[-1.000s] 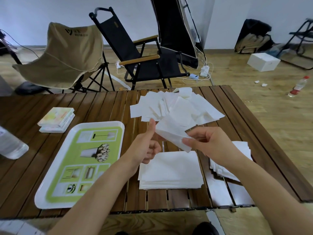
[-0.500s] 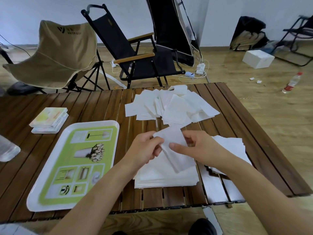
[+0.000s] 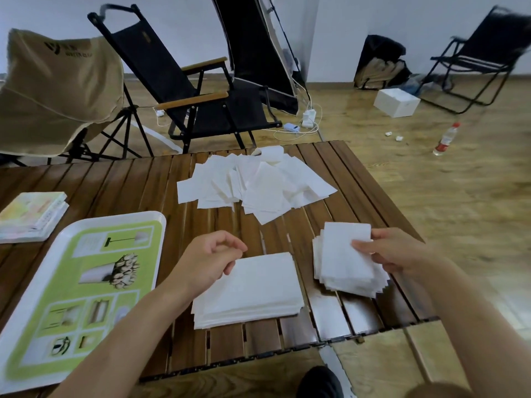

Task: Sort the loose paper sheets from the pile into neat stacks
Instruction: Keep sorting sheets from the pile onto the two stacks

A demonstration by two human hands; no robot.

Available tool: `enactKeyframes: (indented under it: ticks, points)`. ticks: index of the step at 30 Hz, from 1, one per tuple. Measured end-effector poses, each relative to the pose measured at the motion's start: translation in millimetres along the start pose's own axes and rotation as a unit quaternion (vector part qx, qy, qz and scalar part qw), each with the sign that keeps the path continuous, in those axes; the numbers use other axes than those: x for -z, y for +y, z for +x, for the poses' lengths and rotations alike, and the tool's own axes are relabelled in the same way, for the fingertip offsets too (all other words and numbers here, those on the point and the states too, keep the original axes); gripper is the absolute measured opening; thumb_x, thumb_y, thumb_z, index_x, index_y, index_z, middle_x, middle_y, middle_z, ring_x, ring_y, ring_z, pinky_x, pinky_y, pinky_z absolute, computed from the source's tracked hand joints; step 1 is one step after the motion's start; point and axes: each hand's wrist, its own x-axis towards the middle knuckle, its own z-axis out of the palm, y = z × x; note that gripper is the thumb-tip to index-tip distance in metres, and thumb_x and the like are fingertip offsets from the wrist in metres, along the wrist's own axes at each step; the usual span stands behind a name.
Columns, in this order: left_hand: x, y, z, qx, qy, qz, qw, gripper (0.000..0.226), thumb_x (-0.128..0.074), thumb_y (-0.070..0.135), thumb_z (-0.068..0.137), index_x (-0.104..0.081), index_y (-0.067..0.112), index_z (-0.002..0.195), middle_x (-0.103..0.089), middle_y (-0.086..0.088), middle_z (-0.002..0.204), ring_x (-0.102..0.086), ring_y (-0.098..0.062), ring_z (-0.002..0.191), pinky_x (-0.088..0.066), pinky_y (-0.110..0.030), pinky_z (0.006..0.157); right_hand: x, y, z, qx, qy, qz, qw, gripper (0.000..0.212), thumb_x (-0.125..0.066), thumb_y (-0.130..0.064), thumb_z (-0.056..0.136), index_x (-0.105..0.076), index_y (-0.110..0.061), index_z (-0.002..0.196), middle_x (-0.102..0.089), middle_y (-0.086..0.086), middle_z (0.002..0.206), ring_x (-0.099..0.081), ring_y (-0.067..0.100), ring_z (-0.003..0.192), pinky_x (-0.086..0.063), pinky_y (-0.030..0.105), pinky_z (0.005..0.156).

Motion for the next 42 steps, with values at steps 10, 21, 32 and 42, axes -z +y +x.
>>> enactKeyframes:
  ticks: [10, 21, 32, 42]
  points:
    - [-3, -10, 6, 0.004, 0.004, 0.026, 1.000, 0.015, -0.060, 0.015, 0.100, -0.073, 0.019, 0.095, -0.060, 0.003, 0.056, -0.053, -0.001, 0.050, -0.041, -0.019, 0.060, -1, 12, 16, 0.017, 0.038, -0.058, 0.997, 0.017, -0.075, -0.022, 0.092, -0.074, -0.011, 0.104, -0.073, 0.002, 0.096, -0.062, 0.018, 0.074, -0.049, 0.028, 0.060]
    - [-8, -29, 18, -0.053, 0.075, 0.164, 0.982, 0.007, -0.064, 0.028, 0.098, -0.065, 0.033, 0.093, -0.066, 0.005, 0.064, -0.065, -0.010, 0.068, -0.055, -0.028, 0.071, 2, -3, 15, 0.017, 0.114, -0.251, 0.961, 0.041, -0.083, -0.041, 0.078, -0.057, -0.010, 0.086, -0.060, -0.001, 0.080, -0.056, 0.019, 0.073, -0.043, 0.031, 0.066]
    - [-42, -4, 138, 0.027, 0.185, 0.252, 0.949, 0.034, -0.057, 0.050, 0.100, -0.062, 0.020, 0.113, -0.063, 0.006, 0.101, -0.062, -0.015, 0.094, -0.050, -0.030, 0.079, -27, -19, 19, 0.029, 0.015, -0.309, 0.951, 0.025, -0.073, -0.037, 0.089, -0.066, -0.017, 0.102, -0.068, 0.002, 0.098, -0.066, 0.022, 0.093, -0.057, 0.034, 0.081]
    - [-56, -2, 158, 0.025, 0.303, 0.280, 0.911, 0.018, -0.061, 0.036, 0.101, -0.067, 0.019, 0.103, -0.067, 0.000, 0.101, -0.057, -0.014, 0.085, -0.041, -0.027, 0.066, -18, -17, 21, 0.067, 0.008, -0.286, 0.956, 0.028, -0.060, -0.044, 0.098, -0.061, -0.017, 0.090, -0.071, 0.002, 0.090, -0.067, 0.019, 0.086, -0.051, 0.029, 0.071]
